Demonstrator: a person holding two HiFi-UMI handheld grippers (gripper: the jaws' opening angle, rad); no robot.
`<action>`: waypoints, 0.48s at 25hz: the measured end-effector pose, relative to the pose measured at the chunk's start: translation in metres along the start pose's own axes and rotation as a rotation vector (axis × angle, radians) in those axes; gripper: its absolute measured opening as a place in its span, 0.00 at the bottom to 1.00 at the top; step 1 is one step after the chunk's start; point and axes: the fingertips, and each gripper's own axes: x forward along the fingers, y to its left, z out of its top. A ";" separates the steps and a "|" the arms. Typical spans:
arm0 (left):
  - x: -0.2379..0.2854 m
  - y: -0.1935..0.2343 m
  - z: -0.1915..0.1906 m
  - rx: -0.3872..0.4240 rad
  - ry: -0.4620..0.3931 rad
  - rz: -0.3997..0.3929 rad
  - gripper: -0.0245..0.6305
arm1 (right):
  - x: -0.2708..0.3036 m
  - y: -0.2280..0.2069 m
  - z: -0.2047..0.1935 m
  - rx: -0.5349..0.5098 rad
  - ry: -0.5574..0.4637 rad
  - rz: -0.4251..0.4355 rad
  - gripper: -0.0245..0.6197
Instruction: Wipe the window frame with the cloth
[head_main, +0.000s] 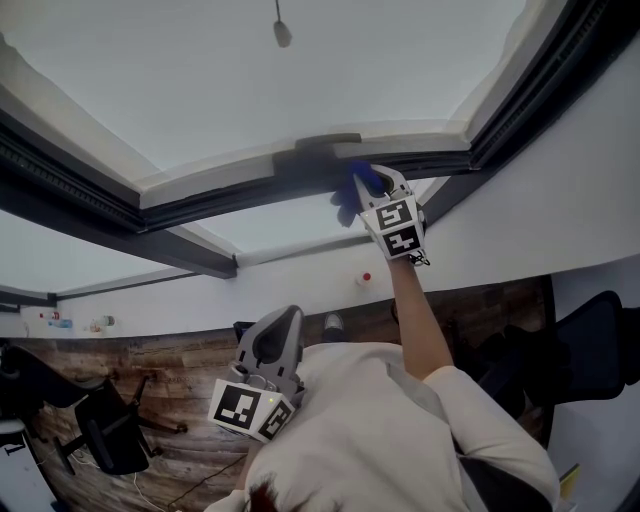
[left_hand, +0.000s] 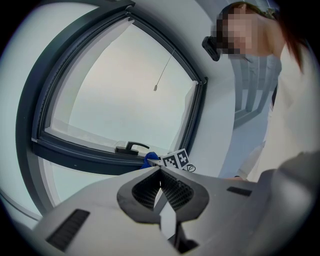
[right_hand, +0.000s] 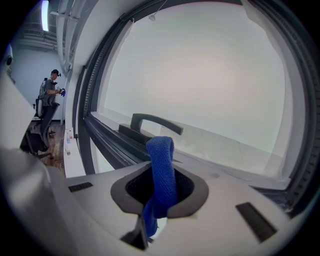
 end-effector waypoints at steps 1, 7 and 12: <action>0.000 0.000 0.000 0.001 0.000 -0.001 0.05 | 0.000 -0.001 0.000 0.001 0.001 -0.002 0.11; 0.001 0.000 0.001 0.002 0.000 -0.004 0.05 | -0.002 -0.005 -0.002 0.003 0.004 -0.011 0.11; 0.001 0.000 0.002 0.003 0.000 -0.004 0.05 | -0.004 -0.009 -0.003 0.002 0.007 -0.017 0.11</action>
